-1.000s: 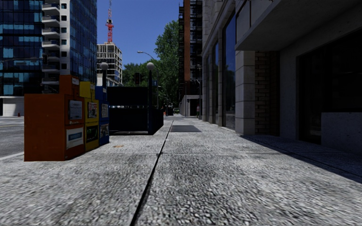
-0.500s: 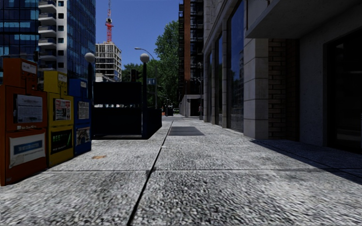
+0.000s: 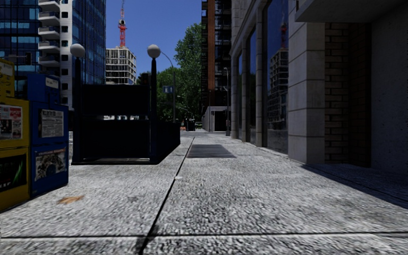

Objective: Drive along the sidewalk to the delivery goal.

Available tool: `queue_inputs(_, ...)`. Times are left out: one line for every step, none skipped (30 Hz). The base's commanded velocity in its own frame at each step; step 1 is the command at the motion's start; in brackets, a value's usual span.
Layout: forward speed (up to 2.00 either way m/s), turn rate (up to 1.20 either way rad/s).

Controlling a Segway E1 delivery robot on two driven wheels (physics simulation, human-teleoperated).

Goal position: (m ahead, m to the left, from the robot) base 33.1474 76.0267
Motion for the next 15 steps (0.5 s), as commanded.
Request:
queue_inputs(2.00,0.00)
queue_inputs(2.00,0.00)
queue_inputs(2.00,0.00)
queue_inputs(2.00,0.00)
queue_inputs(2.00,0.00)
queue_inputs(2.00,0.00)
queue_inputs(2.00,0.00)
queue_inputs(2.00,0.00)
queue_inputs(2.00,0.00)
queue_inputs(2.00,0.00)
queue_inputs(2.00,0.00)
queue_inputs(2.00,0.00)
queue_inputs(2.00,0.00)
queue_inputs(2.00,0.00)
queue_inputs(2.00,0.00)
